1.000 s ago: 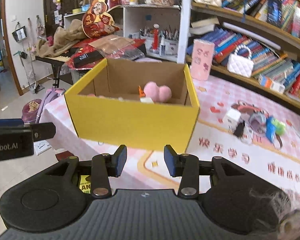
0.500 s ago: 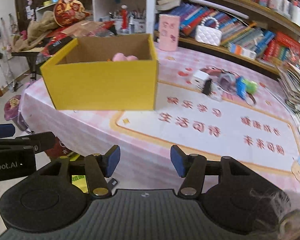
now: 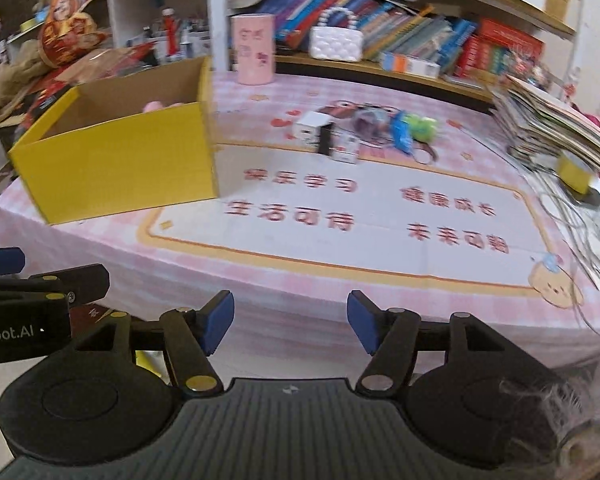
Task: Organize objects
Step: 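Withdraw both open grippers from the box back over the table items, then grasp the blue wrapped packet with the right gripper while the left gripper grasps the black binder clip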
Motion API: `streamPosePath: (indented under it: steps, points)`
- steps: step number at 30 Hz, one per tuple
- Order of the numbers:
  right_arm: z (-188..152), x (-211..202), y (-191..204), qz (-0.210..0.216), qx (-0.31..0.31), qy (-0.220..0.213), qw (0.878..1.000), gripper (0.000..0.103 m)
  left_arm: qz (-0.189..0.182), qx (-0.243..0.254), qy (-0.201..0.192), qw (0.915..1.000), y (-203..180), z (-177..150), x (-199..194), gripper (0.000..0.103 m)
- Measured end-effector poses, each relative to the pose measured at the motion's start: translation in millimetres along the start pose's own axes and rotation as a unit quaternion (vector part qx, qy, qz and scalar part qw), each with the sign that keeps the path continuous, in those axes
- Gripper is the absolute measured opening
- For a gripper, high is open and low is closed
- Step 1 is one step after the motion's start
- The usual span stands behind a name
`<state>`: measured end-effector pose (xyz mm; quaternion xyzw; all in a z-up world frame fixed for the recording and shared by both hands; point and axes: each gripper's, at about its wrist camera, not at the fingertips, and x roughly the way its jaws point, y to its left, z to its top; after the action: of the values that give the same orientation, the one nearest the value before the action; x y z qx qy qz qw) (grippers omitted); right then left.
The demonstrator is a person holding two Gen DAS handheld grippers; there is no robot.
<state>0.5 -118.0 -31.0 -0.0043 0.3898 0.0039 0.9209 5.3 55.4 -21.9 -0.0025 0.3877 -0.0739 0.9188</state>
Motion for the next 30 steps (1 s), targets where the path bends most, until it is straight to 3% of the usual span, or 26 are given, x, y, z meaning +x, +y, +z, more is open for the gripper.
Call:
streamPosePath:
  steps: [12, 30]
  points:
    - [5, 11, -70, -0.059, 0.061, 0.013, 0.996, 0.065, -0.056, 0.062, 0.015, 0.9964, -67, 26, 35, 0.090]
    - [48, 65, -126, -0.069, 0.057, 0.040, 0.995, 0.070, -0.063, 0.059, 0.034, 0.9957, -113, 72, 96, 0.090]
